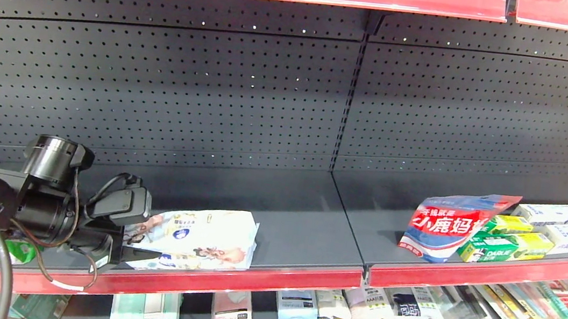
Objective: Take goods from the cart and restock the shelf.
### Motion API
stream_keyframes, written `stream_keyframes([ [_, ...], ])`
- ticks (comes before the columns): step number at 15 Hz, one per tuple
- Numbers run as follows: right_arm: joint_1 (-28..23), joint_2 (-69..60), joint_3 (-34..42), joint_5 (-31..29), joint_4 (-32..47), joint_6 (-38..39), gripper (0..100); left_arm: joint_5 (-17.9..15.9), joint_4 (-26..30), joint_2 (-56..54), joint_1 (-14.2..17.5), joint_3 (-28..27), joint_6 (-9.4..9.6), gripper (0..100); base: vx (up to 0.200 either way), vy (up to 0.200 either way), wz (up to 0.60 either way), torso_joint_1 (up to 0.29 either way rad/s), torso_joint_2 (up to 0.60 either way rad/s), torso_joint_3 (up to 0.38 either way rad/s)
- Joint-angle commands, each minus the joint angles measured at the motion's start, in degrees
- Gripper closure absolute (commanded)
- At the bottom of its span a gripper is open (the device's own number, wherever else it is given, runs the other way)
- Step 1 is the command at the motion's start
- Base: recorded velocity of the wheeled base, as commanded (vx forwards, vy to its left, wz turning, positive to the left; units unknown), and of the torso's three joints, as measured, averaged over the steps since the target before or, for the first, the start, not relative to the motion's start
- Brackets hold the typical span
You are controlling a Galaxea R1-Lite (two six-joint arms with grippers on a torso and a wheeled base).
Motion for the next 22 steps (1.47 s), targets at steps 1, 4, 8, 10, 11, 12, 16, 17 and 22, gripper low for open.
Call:
stream_keyframes([
  [1, 0.0, 0.1, 0.1, 0.0, 0.0, 0.0, 100, 0.0, -0.1, -0.1, -0.1, 0.1, 0.04, 100, 0.000, 0.000, 0.00, 0.000, 0.00, 0.000],
  [4, 0.0, 0.1, 0.0, -0.1, 0.0, 0.0, 100, 0.1, -0.1, 0.0, -0.3, 0.1, 0.04, 100, 0.000, 0.000, 0.00, 0.000, 0.00, 0.000],
  [8, 0.0, 0.1, 0.1, -0.1, 0.0, 0.0, 100, -0.2, -0.2, -0.2, -0.2, 0.2, -0.04, 100, 0.000, 0.000, 0.00, 0.000, 0.00, 0.000],
  [10, 0.0, 0.1, 0.0, -0.1, 0.0, 0.0, 100, 0.0, -0.2, -0.3, -0.2, 0.2, 0.04, 0, 0.000, 0.000, 0.00, 0.000, 0.00, 0.000],
  [11, 0.0, 0.1, 0.0, -0.1, 0.0, 0.0, 100, 0.0, -0.2, -0.3, -0.2, 0.2, 0.04, 0, 0.000, 0.000, 0.00, 0.000, 0.00, 0.000],
  [12, 0.0, 0.1, 0.1, -0.1, 0.0, 0.0, 100, 0.1, -0.2, -0.4, -0.2, 0.6, -0.04, 0, 0.000, 0.000, 0.00, 0.000, 0.00, 0.000],
  [16, 0.0, 0.1, 0.2, -0.1, 0.0, 0.0, 100, -0.6, -0.1, -1.6, -0.1, 0.6, -0.57, 0, 0.000, 0.000, 0.00, 0.000, 0.00, 0.000],
  [17, 0.0, 0.1, 0.2, -0.1, 0.0, 0.0, 100, -1.7, -0.1, -2.2, -0.1, 0.6, -0.84, 0, 0.000, 0.000, 0.00, 0.000, 0.00, 0.000],
  [22, 0.0, 0.1, 0.5, 0.0, 0.0, 0.0, 100, -2.9, -0.2, -8.0, -0.1, 1.6, -8.48, 0, 0.000, 0.000, 0.00, 0.000, 0.00, 0.000],
])
